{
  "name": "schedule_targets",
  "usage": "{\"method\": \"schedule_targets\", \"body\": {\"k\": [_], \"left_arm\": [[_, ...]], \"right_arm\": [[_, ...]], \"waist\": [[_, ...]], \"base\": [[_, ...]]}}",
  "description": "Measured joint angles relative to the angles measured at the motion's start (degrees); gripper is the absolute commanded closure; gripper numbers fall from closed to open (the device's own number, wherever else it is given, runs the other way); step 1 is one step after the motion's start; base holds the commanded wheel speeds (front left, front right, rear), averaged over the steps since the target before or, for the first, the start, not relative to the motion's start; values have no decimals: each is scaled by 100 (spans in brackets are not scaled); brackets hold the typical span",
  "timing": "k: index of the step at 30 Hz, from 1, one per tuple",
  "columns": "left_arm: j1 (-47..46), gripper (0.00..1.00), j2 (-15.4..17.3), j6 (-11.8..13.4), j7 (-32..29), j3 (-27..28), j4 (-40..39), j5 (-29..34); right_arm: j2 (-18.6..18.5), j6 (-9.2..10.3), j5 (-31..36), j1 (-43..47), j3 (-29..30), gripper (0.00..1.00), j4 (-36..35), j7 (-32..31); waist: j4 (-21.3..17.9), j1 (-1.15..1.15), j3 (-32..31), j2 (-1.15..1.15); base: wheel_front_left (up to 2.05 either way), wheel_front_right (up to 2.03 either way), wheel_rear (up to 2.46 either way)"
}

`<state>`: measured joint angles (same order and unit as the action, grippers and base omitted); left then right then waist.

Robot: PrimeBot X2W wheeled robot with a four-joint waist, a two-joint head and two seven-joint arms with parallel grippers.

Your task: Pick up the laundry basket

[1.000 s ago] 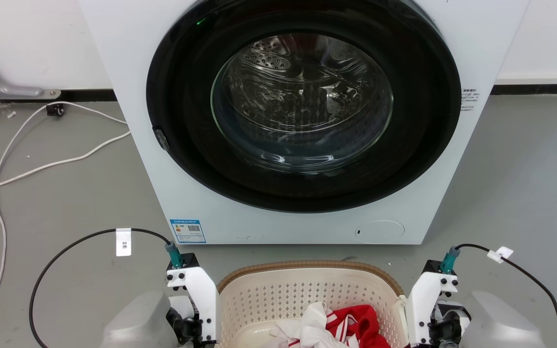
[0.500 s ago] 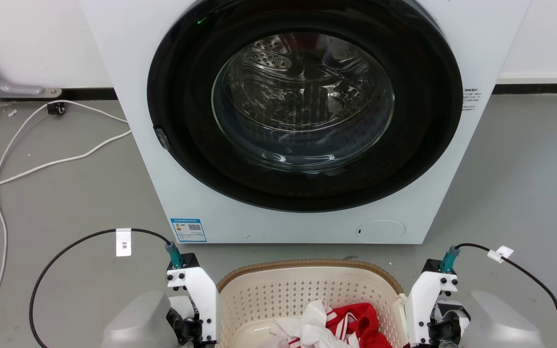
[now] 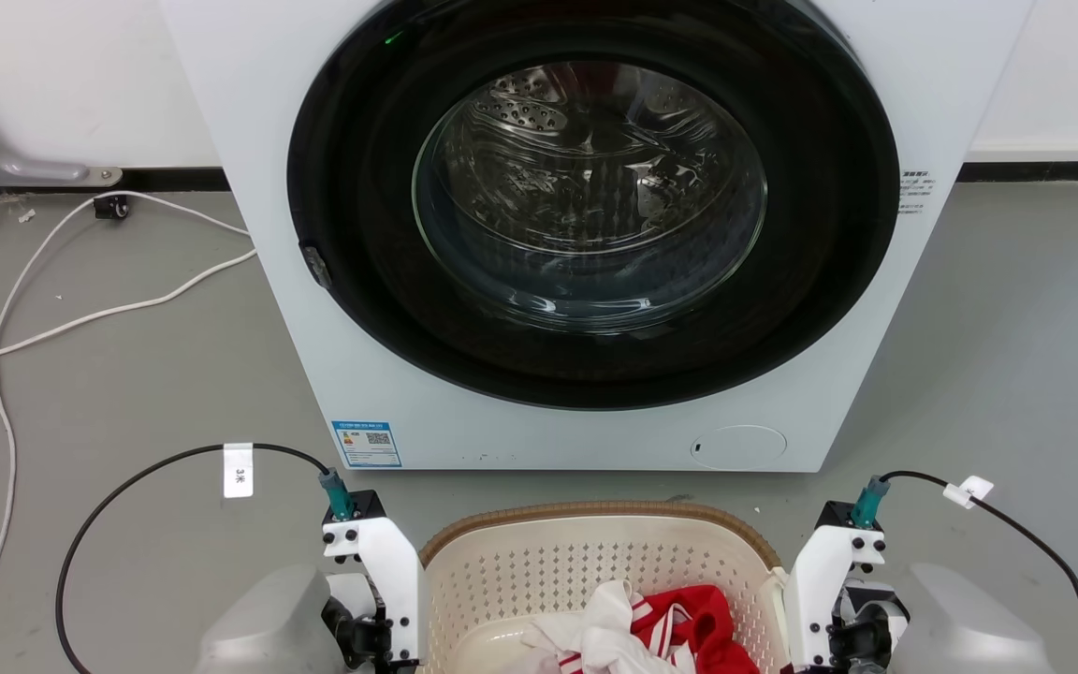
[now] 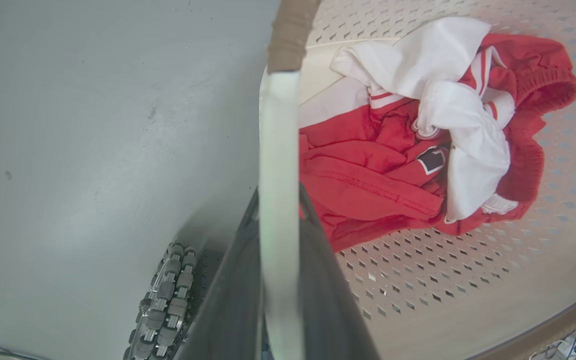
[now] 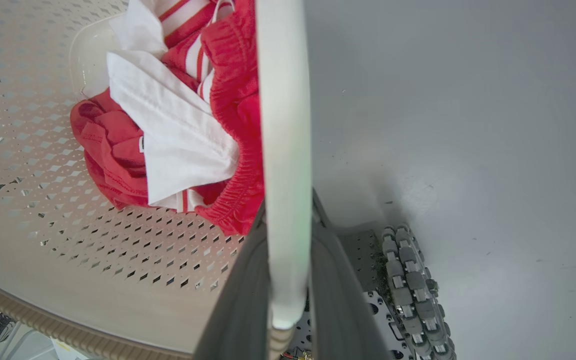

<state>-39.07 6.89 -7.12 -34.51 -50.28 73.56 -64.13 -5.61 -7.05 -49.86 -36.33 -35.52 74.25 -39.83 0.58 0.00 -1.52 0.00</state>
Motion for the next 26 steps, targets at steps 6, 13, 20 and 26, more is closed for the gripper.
{"method": "schedule_targets", "body": {"k": [6, 13, 20, 26], "left_arm": [[0, 100, 2, 0, 69, -19, -2, -15], [0, 100, 8, 0, 92, -47, -2, -45], [0, 100, 9, 0, 118, -68, -1, -67], [0, 100, 9, 0, 143, -83, 2, -82]], "right_arm": [[0, 0, 11, -9, -44, 100, 0, 108], [1, 0, -9, -11, -64, 100, 0, 116], [1, 0, -34, -11, -74, 100, 0, 101], [0, 0, -52, -11, -85, 100, 0, 103]], "waist": [[-4, 0, 1, 0], [-9, 0, 17, 0], [-1, 0, 23, 0], [5, 0, 21, 0]], "base": [[0, 0, 0], [0, 0, 0], [0, 0, 0], [0, 0, 0]]}}
